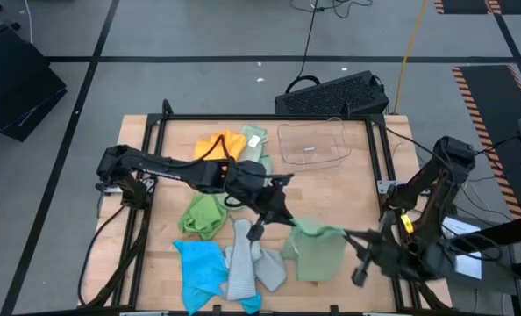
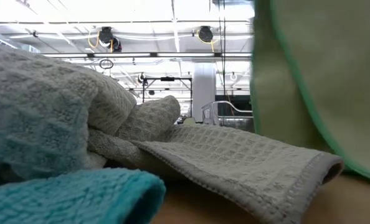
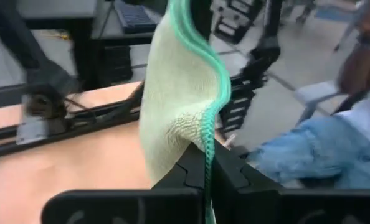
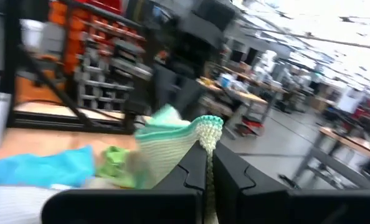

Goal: Fold microfiber towels
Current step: Fold the bottom light green microfiber towel

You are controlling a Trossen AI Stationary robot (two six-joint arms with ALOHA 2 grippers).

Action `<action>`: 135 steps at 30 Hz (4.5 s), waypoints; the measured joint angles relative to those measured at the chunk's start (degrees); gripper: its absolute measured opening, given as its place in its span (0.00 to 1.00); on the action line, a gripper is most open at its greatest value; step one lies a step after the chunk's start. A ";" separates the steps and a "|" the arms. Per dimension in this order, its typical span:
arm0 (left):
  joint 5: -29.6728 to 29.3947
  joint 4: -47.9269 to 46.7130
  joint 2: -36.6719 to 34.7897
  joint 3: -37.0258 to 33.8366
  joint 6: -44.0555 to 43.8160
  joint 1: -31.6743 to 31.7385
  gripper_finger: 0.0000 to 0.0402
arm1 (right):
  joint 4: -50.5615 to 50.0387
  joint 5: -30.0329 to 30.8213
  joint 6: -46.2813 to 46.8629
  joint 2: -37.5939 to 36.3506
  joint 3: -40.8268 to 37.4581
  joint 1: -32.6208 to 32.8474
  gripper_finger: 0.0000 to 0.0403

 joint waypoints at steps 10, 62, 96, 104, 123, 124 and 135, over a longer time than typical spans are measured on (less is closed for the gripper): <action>-13.76 -3.89 1.51 -0.28 4.95 9.59 0.02 | 2.14 -2.00 6.97 -15.36 -21.32 -11.51 0.01; -18.18 -3.76 8.72 -0.50 9.58 9.21 0.02 | -10.19 -25.22 47.10 -23.17 -45.25 -24.47 0.01; -29.82 -17.72 4.25 -1.69 -1.26 3.43 0.44 | -11.06 -25.72 43.82 -23.17 -45.25 -35.12 0.01; -28.78 -11.60 11.39 -5.84 -3.69 -1.95 0.27 | -10.91 -27.23 43.91 -23.17 -45.25 -36.70 0.01; -22.70 -5.13 23.81 -5.94 -19.46 -2.48 0.03 | -11.25 -27.21 41.06 -23.17 -45.25 -37.04 0.01; -22.71 -5.40 24.43 -6.02 -20.30 -2.58 0.04 | -11.23 -27.21 40.75 -23.17 -45.25 -37.02 0.01; -18.33 5.74 27.41 -5.93 -28.51 -4.09 0.02 | -10.90 -27.17 38.37 -23.26 -45.25 -37.04 0.01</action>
